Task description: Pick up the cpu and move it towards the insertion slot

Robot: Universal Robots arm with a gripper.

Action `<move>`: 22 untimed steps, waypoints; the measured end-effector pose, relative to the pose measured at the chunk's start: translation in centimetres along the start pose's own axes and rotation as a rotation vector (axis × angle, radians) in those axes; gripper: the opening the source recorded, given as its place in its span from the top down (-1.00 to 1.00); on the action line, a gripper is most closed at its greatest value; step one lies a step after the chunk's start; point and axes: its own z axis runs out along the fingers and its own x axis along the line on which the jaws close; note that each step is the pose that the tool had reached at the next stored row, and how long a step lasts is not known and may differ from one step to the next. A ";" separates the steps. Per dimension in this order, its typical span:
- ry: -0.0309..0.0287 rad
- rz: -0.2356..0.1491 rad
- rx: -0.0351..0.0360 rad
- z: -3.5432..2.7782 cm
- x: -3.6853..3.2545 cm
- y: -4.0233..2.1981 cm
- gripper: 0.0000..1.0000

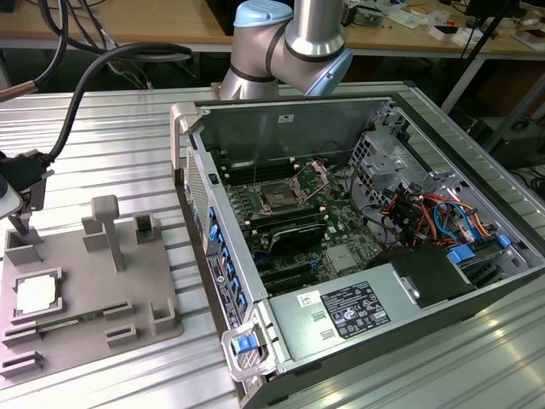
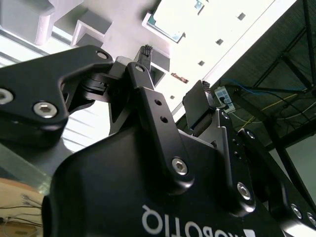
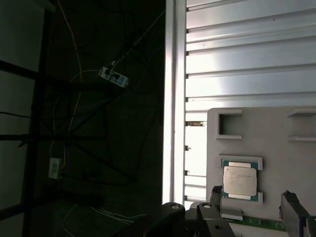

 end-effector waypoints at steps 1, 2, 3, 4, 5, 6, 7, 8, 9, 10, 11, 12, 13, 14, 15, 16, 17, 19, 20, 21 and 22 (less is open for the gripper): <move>0.0000 0.000 0.0000 0.02 0.00 0.00 -0.09; 0.0000 0.000 -0.0001 0.05 0.00 -0.01 -0.09; 0.0000 0.000 0.0000 0.07 0.00 -0.02 -0.09; 0.0000 0.000 0.0000 0.09 0.00 -0.02 -0.09; 0.0000 0.000 0.0000 0.12 0.00 -0.03 -0.09; 0.0000 0.000 0.0000 0.16 0.00 -0.03 -0.09; 0.0000 0.000 0.0000 0.18 0.00 -0.03 -0.09; 0.0000 0.000 0.0000 0.20 0.00 -0.04 -0.09; 0.0000 0.000 0.0000 0.23 0.00 -0.04 -0.09; -0.0001 0.000 0.0000 0.26 0.00 -0.04 -0.09; 0.0000 0.000 -0.0001 0.29 0.00 -0.05 -0.09; 0.0000 0.000 0.0000 0.30 0.00 -0.05 -0.09; 0.0000 0.000 0.0000 0.33 0.00 -0.05 -0.09; 0.0000 0.000 0.0000 0.35 0.00 -0.06 -0.09; -0.0001 0.000 -0.0001 0.38 0.00 -0.06 -0.09; 0.0000 0.000 -0.0001 0.43 0.00 -0.06 -0.09; 0.0000 0.000 0.0000 0.47 0.00 -0.07 -0.09; 0.0000 0.000 -0.0001 0.55 0.00 -0.08 -0.09; 0.0000 0.000 -0.0001 0.57 0.00 -0.09 -0.09; 0.0001 0.000 0.0000 0.59 0.00 -0.10 -0.09; 0.0001 0.000 0.0000 0.61 0.00 -0.10 -0.09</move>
